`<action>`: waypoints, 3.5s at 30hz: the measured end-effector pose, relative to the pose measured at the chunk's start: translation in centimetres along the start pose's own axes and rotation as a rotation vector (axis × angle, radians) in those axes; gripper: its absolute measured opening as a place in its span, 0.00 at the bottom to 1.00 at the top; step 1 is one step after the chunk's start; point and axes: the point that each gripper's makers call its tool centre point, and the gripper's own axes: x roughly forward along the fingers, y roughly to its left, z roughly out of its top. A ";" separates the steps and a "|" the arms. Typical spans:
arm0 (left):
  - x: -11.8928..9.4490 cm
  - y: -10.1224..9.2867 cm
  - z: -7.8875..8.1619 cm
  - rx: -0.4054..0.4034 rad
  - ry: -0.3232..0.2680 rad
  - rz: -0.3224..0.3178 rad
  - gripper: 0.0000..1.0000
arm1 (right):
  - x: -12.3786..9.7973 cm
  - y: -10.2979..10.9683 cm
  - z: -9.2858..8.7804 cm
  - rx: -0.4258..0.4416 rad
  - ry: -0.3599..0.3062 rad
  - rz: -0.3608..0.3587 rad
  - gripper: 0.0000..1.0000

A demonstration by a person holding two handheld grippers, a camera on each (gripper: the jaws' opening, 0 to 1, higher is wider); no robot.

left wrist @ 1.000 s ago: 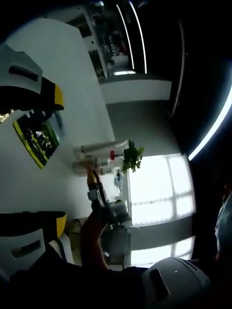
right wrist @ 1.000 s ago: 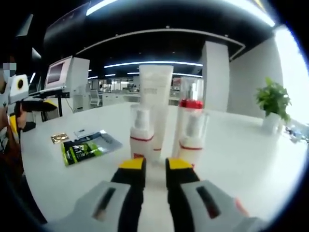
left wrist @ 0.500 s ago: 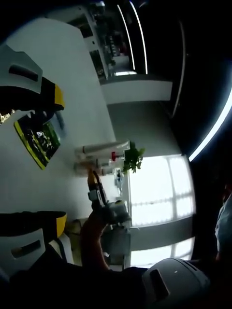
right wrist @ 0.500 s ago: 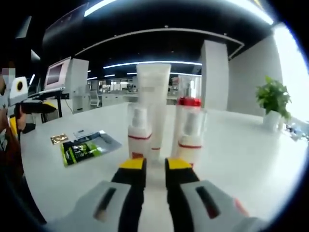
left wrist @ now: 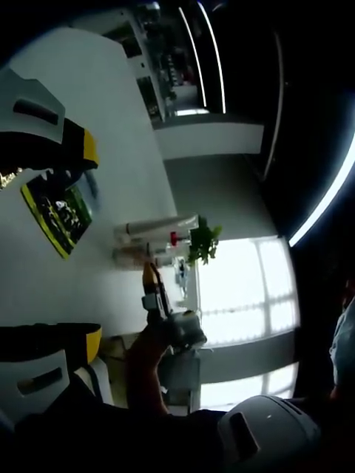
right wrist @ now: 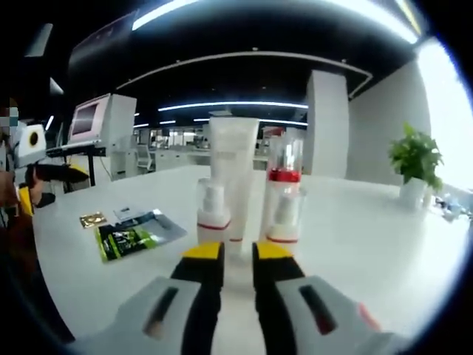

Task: Arrange the skincare products in the storage area until every visible bottle or jar stands upright without overlapping.

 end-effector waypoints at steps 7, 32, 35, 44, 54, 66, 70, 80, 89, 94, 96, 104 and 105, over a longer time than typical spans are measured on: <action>-0.1 0.0 0.2 0.001 -0.004 0.002 0.86 | -0.3 -0.1 0.7 -0.010 -0.019 -0.003 0.13; -0.2 -0.1 0.4 0.008 -0.007 0.006 0.86 | -0.8 -0.4 3.3 -0.061 -0.086 0.002 0.01; 0.0 -0.3 0.4 0.013 -0.003 0.003 0.86 | -0.8 -0.5 3.7 -0.066 -0.096 0.002 0.01; 0.0 -0.2 0.2 0.005 0.002 0.009 0.86 | -0.8 -0.8 4.5 -0.073 -0.126 -0.003 0.01; 0.2 -0.1 0.2 0.002 0.002 0.014 0.86 | -0.7 -1.4 5.8 -0.079 -0.155 -0.005 0.01; 0.2 -0.3 -0.1 -0.002 0.008 0.016 0.86 | -0.2 -1.6 6.7 -0.086 -0.168 -0.002 0.01; 0.2 -0.2 -0.1 -0.005 0.003 0.021 0.86 | -0.3 -1.7 7.4 -0.094 -0.179 0.000 0.01; 0.0 -0.1 -0.4 -0.012 0.006 0.027 0.86 | 0.0 -1.6 9.7 -0.121 -0.215 0.013 0.01; -0.1 0.2 -0.5 -0.017 0.004 0.032 0.86 | 0.4 -0.8 10.7 -0.132 -0.231 0.036 0.01; -0.3 0.4 -0.6 -0.019 0.005 0.037 0.86 | 0.3 -0.4 11.6 -0.135 -0.247 0.050 0.01; -0.3 0.5 -0.6 -0.020 0.007 0.039 0.86 | 0.3 -0.1 12.0 -0.140 -0.253 0.058 0.01; -0.4 0.6 -0.8 -0.024 0.011 0.044 0.87 | 0.7 2.2 13.7 -0.163 -0.268 0.121 0.01; -0.5 0.6 -0.8 -0.023 0.010 0.045 0.87 | 0.8 2.5 13.9 -0.170 -0.271 0.129 0.01</action>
